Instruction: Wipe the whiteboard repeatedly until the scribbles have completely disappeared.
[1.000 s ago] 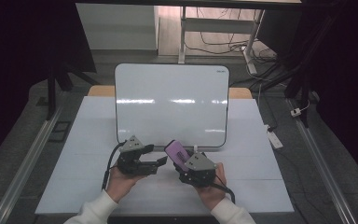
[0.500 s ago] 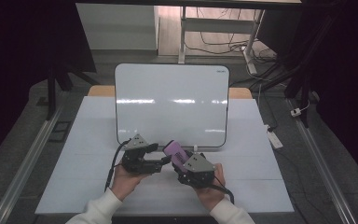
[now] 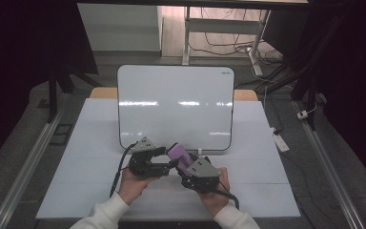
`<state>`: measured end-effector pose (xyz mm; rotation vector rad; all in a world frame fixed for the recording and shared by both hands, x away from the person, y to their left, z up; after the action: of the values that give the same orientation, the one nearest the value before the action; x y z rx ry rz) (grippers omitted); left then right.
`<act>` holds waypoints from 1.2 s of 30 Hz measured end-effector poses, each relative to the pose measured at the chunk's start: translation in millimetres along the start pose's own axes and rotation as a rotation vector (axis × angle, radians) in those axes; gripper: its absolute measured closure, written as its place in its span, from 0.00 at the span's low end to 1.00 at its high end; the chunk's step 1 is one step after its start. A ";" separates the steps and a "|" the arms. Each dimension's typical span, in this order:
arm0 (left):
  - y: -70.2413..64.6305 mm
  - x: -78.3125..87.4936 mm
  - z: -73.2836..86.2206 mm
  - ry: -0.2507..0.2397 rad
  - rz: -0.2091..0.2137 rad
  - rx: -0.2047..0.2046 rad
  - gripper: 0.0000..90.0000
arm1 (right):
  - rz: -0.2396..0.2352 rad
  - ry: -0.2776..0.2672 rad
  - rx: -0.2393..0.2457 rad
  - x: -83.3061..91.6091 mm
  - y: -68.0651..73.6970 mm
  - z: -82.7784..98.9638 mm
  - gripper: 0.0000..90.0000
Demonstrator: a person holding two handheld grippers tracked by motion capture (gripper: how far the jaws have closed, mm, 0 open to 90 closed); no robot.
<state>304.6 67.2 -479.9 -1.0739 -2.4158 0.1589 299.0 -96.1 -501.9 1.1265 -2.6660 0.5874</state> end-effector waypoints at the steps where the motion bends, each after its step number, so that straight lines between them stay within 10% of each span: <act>1: 0.0 -0.9 0.7 0.002 0.000 0.002 0.32 | 0.001 -0.007 -0.001 0.0 0.2 -0.2 0.45; 36: -0.2 -0.4 2.0 -0.006 0.102 0.088 0.71 | -0.010 -0.012 0.008 -5.1 3.2 1.7 0.44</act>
<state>303.8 66.9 -481.7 -1.1579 -2.3372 0.2995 300.2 -91.5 -506.0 1.1480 -2.6694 0.5917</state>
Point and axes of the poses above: each handheld gripper's, and its own axes: x roughly backward along the jaws, z roughly out of its underside, y roughly to its left, the point moved 4 cm from there along -x, roughly forward along the jaws, and after that the axes turned 7 degrees about -y, right-handed, at the moved point
